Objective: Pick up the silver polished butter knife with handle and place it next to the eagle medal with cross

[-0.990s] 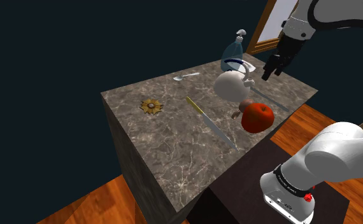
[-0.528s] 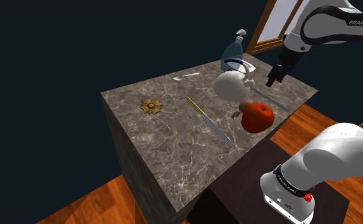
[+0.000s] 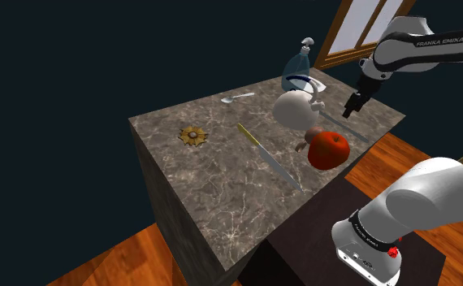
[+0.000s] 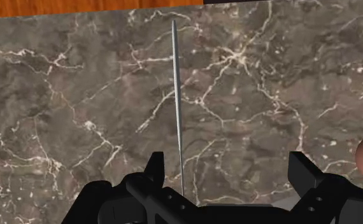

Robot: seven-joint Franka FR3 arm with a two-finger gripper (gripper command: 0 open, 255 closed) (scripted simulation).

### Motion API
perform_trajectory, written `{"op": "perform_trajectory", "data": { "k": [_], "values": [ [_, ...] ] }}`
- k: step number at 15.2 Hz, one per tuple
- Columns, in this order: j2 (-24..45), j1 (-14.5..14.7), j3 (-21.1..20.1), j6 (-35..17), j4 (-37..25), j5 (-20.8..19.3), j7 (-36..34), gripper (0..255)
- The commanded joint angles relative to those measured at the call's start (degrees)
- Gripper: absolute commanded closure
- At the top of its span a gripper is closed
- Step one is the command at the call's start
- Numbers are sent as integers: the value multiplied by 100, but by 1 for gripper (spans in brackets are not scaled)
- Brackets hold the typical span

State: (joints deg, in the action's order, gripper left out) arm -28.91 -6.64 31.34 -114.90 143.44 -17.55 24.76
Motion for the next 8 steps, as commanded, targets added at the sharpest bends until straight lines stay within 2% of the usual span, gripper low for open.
{"op": "perform_trajectory", "data": {
  "k": [1, 3, 8],
  "values": [
    [307, -8, 291, -271, -48, -31, 309, 0],
    [616, 20, 532, -490, -139, 6, 573, 0],
    [836, 41, 664, -938, 99, 15, 615, 0]
  ]
}}
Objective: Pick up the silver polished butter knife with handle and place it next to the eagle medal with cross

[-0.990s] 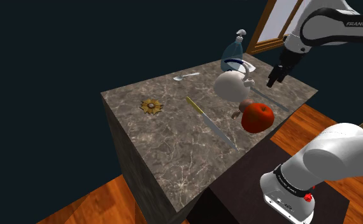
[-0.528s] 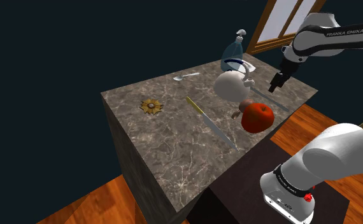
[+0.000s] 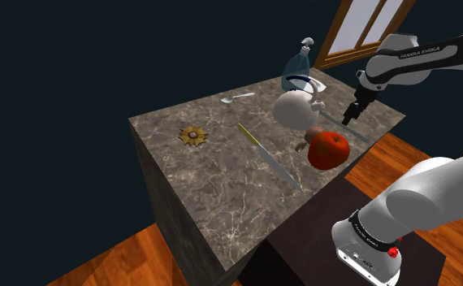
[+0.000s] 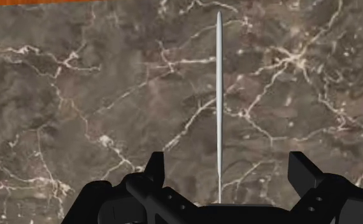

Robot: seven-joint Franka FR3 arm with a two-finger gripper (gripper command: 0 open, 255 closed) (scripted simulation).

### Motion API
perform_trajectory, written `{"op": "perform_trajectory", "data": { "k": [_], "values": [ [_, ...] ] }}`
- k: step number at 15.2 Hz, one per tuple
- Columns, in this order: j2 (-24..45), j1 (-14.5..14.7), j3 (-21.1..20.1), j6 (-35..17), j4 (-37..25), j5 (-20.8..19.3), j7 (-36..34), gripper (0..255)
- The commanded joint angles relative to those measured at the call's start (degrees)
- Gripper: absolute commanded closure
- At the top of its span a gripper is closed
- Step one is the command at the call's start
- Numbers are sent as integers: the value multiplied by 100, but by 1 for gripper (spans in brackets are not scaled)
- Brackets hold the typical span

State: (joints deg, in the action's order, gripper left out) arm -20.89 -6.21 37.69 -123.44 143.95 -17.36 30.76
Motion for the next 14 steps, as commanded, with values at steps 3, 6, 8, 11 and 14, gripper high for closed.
{"op": "perform_trajectory", "data": {
  "k": [3, 6, 8, 11, 14],
  "values": [
    [168, 17, 100, -323, 158, 14, 46, 0],
    [168, 16, 100, -323, 158, 14, 46, 0],
    [168, 16, 100, -323, 158, 14, 46, 0],
    [168, 16, 100, -323, 158, 14, 46, 255],
    [168, 16, 100, -323, 158, 14, 46, 255]
  ]
}}
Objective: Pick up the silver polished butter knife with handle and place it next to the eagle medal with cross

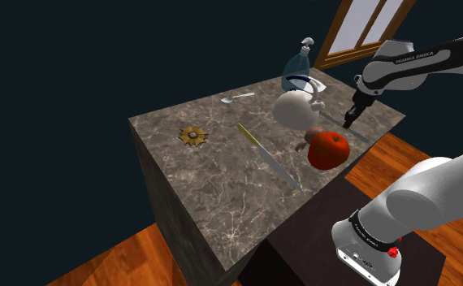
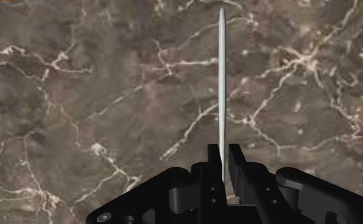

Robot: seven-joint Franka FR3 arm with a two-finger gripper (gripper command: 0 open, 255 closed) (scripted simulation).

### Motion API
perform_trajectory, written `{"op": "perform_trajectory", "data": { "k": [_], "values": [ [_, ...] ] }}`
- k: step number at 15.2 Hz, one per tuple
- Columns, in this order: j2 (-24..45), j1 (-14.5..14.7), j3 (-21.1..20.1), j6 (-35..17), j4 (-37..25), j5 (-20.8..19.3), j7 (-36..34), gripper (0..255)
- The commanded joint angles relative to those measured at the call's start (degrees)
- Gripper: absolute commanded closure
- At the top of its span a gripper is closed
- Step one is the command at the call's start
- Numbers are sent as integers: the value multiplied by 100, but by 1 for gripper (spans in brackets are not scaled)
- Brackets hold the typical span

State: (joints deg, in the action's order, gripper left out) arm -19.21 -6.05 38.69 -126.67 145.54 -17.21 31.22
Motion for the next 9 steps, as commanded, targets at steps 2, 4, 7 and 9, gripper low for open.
{"op": "perform_trajectory", "data": {
  "k": [2, 4, 7, 9],
  "values": [
    [0, 0, 0, 0, 0, 0, 0, 255],
    [0, 0, 0, 0, 0, 0, 0, 255],
    [-59, -11, -28, 94, -38, -13, -14, 255],
    [-169, -28, -83, 280, -120, -30, -36, 255]
  ]
}}
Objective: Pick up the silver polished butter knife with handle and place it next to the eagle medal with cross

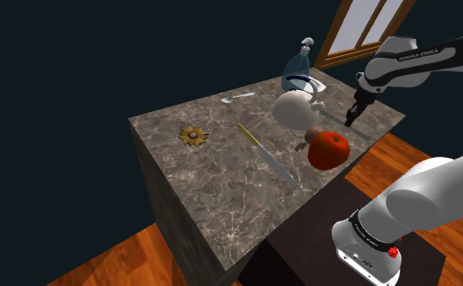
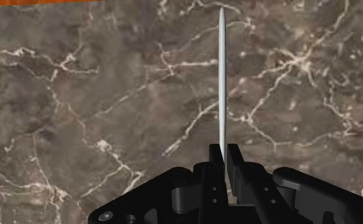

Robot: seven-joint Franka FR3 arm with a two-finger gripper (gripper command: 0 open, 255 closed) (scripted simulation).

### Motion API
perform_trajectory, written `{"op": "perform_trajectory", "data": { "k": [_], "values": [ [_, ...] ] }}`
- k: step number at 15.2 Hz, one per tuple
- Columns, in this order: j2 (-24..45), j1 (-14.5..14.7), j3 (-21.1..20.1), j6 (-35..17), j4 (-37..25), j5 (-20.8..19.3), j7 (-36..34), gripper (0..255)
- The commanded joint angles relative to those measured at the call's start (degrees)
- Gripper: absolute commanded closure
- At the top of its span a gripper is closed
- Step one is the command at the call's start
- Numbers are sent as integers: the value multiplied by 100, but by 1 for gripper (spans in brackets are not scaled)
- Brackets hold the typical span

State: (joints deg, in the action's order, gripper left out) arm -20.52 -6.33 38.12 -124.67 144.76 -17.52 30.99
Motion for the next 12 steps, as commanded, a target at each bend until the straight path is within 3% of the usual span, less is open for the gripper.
{"op": "perform_trajectory", "data": {
  "k": [1, 12],
  "values": [
    [-89, -8, -54, 173, -84, -6, -24, 255],
    [-528, -51, -329, 1138, -625, -3, -80, 255]
  ]
}}
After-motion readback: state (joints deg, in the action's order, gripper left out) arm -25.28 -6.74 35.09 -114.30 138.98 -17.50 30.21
